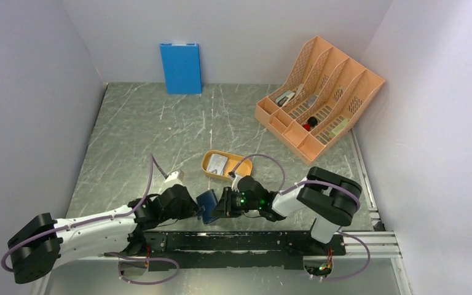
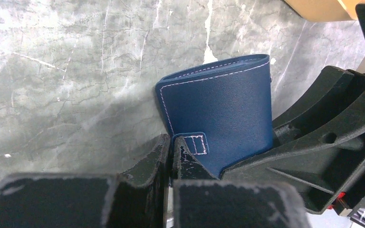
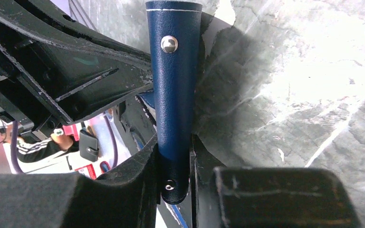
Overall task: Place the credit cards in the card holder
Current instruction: Pick up the card holder from the center of the board.
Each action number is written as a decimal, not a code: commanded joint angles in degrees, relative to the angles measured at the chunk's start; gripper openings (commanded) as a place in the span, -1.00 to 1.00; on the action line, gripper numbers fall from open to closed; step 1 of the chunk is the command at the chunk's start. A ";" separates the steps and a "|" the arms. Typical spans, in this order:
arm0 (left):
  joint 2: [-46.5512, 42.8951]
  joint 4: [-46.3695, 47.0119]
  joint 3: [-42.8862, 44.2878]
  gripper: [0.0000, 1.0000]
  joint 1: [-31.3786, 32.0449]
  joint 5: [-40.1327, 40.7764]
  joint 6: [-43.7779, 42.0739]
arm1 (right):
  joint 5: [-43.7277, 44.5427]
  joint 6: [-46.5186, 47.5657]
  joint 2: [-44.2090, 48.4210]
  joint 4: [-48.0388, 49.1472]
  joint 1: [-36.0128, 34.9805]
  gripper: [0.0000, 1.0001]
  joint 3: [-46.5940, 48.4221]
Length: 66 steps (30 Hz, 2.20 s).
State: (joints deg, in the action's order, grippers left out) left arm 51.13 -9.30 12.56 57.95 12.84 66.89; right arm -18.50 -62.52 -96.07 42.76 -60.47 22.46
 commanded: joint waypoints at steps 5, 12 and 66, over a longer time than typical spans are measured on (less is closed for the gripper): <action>-8.95 -25.35 9.54 -0.32 0.19 3.10 -2.90 | 3.55 7.05 13.03 -13.50 -2.39 -1.00 3.36; -14.46 -41.29 31.83 0.38 0.14 8.79 -7.53 | 14.44 20.55 32.68 -45.25 -3.60 -1.00 15.46; 4.74 -12.89 62.87 0.94 0.18 -4.72 -15.62 | 61.68 161.53 34.69 31.05 -18.43 -1.00 9.52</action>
State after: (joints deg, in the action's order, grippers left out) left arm 53.78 -23.55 75.22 58.22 12.40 49.15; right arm 45.54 96.47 -59.92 67.96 -77.62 31.46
